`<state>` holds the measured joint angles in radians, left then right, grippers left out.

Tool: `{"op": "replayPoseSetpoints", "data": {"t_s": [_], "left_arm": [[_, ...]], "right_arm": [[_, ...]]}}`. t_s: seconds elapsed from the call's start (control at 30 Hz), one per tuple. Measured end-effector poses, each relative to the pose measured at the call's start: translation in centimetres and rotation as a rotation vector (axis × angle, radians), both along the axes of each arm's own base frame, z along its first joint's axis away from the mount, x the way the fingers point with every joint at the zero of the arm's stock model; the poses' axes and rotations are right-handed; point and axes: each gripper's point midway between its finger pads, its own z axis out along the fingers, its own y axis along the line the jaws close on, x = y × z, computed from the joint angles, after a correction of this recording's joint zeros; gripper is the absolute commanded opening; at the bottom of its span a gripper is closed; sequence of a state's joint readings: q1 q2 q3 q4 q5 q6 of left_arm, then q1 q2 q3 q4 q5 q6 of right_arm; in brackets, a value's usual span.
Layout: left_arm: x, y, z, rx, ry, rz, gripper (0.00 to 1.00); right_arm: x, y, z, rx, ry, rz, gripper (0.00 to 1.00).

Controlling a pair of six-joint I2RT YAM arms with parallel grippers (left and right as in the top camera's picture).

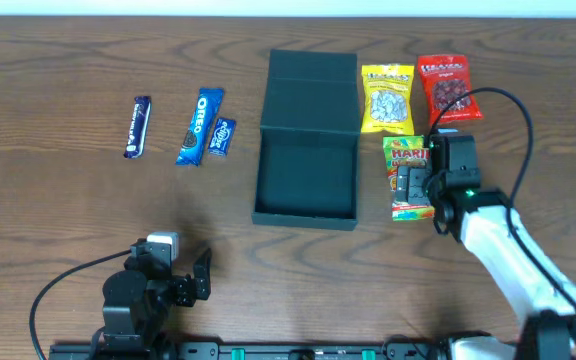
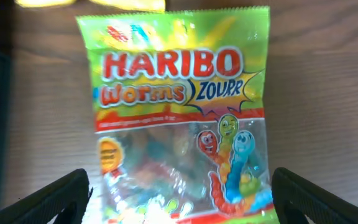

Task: Pack container
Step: 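Reach the right gripper to the Haribo bag and grasp its top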

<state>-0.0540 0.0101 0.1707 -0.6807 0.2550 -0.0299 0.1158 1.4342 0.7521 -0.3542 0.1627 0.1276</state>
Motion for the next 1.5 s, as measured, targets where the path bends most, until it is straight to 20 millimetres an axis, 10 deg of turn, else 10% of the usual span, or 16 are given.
{"op": "replayPoseSetpoints", "data": {"t_s": [0.47, 1.1, 1.5], "left_arm": [[0.0, 0.0, 0.0, 0.000, 0.000, 0.000, 0.95], [0.0, 0.0, 0.0, 0.000, 0.000, 0.000, 0.95], [0.0, 0.0, 0.0, 0.000, 0.000, 0.000, 0.95]], "right_arm": [[1.2, 0.4, -5.2, 0.019, 0.080, 0.023, 0.76], [2.6, 1.3, -5.8, 0.082, 0.084, 0.002, 0.03], [1.3, 1.4, -5.4, 0.139, 0.129, -0.082, 0.01]]}}
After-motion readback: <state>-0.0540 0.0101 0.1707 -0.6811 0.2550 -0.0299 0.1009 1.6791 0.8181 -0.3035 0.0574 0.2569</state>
